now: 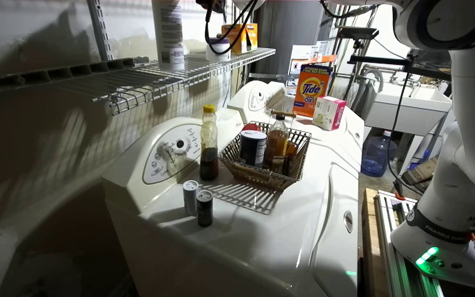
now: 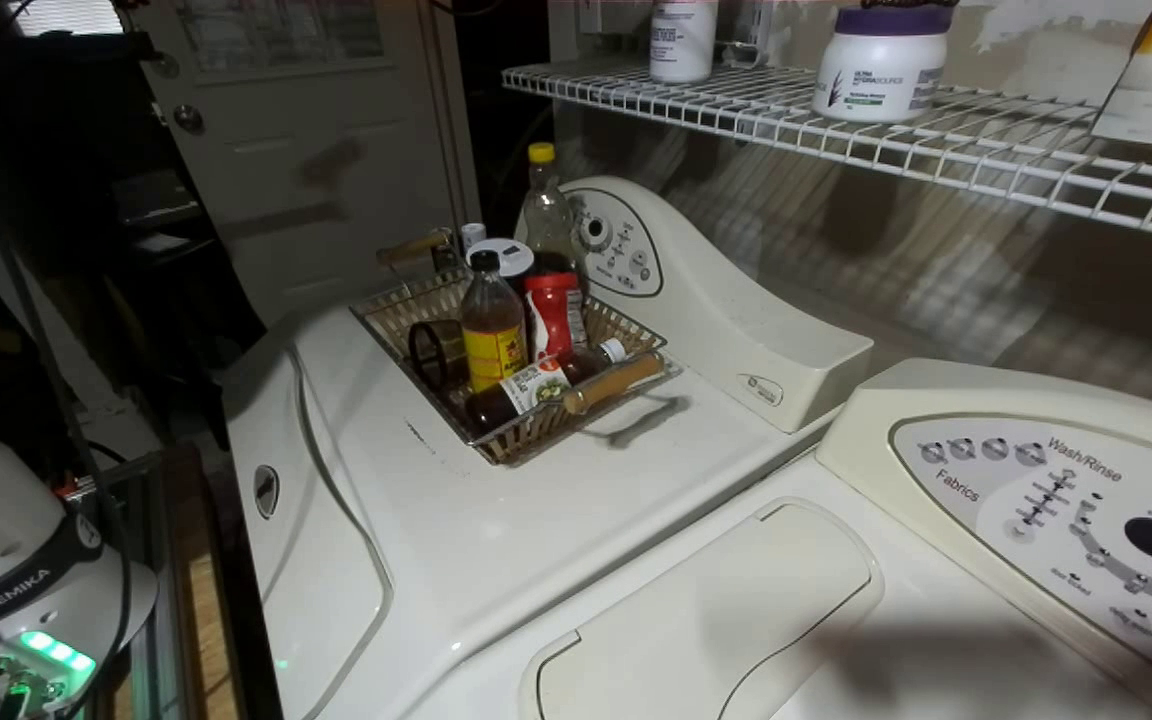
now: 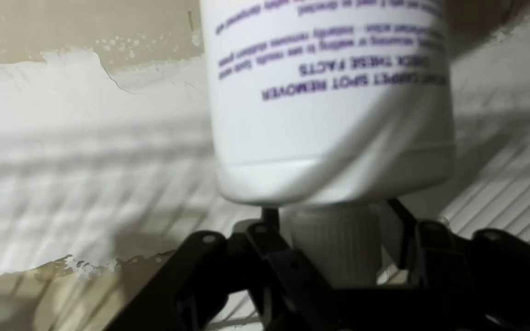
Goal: Rotate the white spray bottle.
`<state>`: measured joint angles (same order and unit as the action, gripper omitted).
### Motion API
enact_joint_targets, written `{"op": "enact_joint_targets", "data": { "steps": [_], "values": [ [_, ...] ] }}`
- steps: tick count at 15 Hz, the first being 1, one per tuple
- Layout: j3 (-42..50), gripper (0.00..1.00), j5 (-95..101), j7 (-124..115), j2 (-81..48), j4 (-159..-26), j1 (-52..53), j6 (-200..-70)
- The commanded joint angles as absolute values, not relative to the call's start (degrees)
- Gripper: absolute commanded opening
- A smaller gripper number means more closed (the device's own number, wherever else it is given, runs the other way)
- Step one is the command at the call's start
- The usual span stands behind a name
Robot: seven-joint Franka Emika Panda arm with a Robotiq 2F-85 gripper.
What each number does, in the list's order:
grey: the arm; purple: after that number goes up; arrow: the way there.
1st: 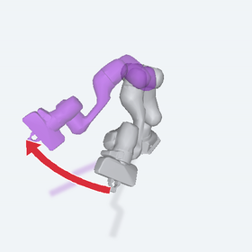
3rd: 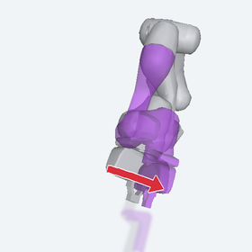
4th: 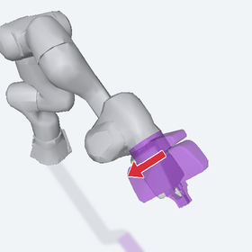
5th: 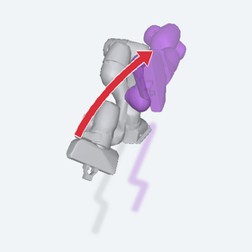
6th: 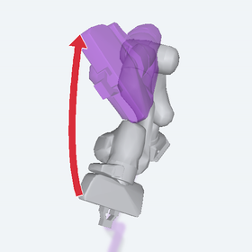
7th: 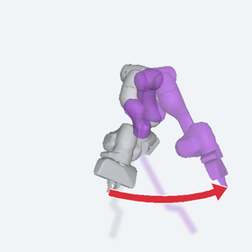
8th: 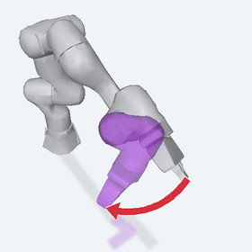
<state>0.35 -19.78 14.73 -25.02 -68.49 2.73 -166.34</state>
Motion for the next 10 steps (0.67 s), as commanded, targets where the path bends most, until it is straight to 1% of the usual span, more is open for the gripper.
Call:
{"op": "enact_joint_targets", "data": {
  "steps": [1, 3, 4, 10],
  "values": [
    [0.28, 0.88, -19.86, 14.20, -26.22, -66.02, 2.76, -165.63],
    [0.06, 0.98, -20.00, 14.49, -26.10, -66.04, 2.65, -165.59],
    [-0.40, 1.00, -20.39, 14.92, -25.99, -66.07, 2.40, -165.32],
    [-1.18, 1.00, -20.09, 17.15, -24.22, -67.15, 1.51, -160.03]
  ]
}}
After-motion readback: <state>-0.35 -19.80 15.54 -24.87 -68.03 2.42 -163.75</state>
